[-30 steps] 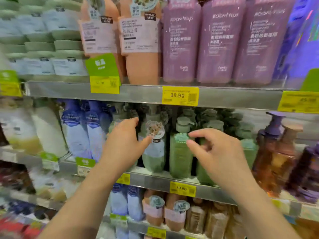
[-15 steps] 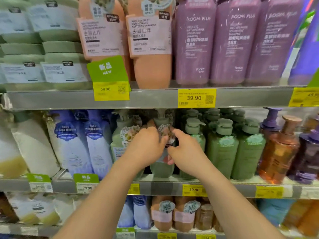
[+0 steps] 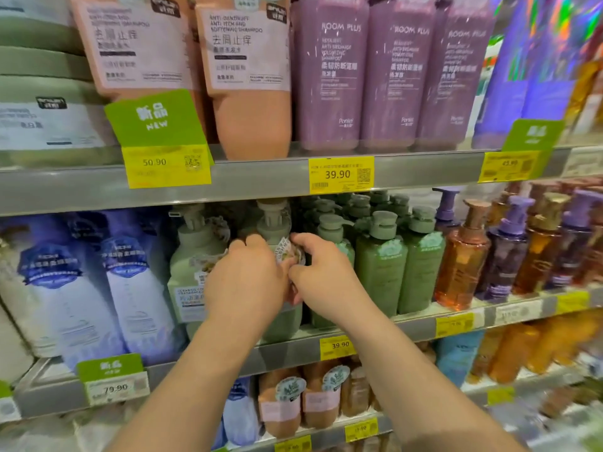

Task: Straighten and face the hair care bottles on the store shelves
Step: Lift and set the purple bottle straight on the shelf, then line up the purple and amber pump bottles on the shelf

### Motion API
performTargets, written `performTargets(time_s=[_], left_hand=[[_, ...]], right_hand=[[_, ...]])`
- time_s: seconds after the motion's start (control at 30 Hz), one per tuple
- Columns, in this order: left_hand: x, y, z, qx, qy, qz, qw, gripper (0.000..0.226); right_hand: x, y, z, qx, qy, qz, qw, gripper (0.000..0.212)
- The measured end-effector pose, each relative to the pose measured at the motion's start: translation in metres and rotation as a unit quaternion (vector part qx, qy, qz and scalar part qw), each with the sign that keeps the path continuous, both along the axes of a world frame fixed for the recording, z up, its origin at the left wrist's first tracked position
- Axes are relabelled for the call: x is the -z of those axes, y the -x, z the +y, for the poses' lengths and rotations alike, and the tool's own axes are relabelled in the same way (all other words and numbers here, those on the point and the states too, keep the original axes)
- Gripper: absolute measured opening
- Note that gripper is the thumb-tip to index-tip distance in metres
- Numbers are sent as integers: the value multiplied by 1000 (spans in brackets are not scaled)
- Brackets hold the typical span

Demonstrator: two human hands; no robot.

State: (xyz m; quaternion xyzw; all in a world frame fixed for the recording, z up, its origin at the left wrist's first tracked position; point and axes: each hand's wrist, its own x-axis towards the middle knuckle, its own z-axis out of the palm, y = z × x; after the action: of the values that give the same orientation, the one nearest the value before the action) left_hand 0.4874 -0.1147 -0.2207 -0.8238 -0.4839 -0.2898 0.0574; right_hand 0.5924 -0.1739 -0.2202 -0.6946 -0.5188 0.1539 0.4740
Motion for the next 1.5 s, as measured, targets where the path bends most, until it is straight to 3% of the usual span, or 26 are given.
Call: performTargets(time_s=[0.1,0.23,0.3,0.43,0.57,0.7,0.77,0.87,1.03,1.2,1.33,1.5], left_hand=[[2,2,-3,-5,-15,10,1000,39],[-1,2,2,-2,-27,-3,1000,76],[-3,1,4,11,-36,1,999,81],[-10,3,5,23,-10,2,1000,66],[-15,5,-7,33,2,-7,999,61],[-19,4,-30,67,-32,-38,997,59],[-22,0,-40,79,-49,-56,994,49],[-28,-13,-51,96,-68,-58,991,32],[-32,-59,-79,167,-69,-43,983,24],[-26,-132,-110,227,-37,-54,972,35],[-17,-194,-129,221,-37,-52,973,36],[-2,-268,-138,200,-7,-60,978,49]], right_hand=[[-1,4,0,16,-4,-17,1000,53],[-2,6,0,5,20,-22,1000,60],[-1,3,-2,-3,25,-12,1000,62],[1,-2,-5,-26,33,58,997,72],[6,-7,-15,-24,-2,47,999,74],[13,-20,-36,-33,-70,76,994,50],[12,-31,-48,-28,-93,103,990,35],[9,-54,-69,-11,-111,122,986,32],[13,-97,-93,17,-128,142,981,30],[17,-157,-126,47,-136,127,981,30],[21,-231,-154,116,-152,183,964,24],[24,-331,-178,214,-87,122,965,10]])
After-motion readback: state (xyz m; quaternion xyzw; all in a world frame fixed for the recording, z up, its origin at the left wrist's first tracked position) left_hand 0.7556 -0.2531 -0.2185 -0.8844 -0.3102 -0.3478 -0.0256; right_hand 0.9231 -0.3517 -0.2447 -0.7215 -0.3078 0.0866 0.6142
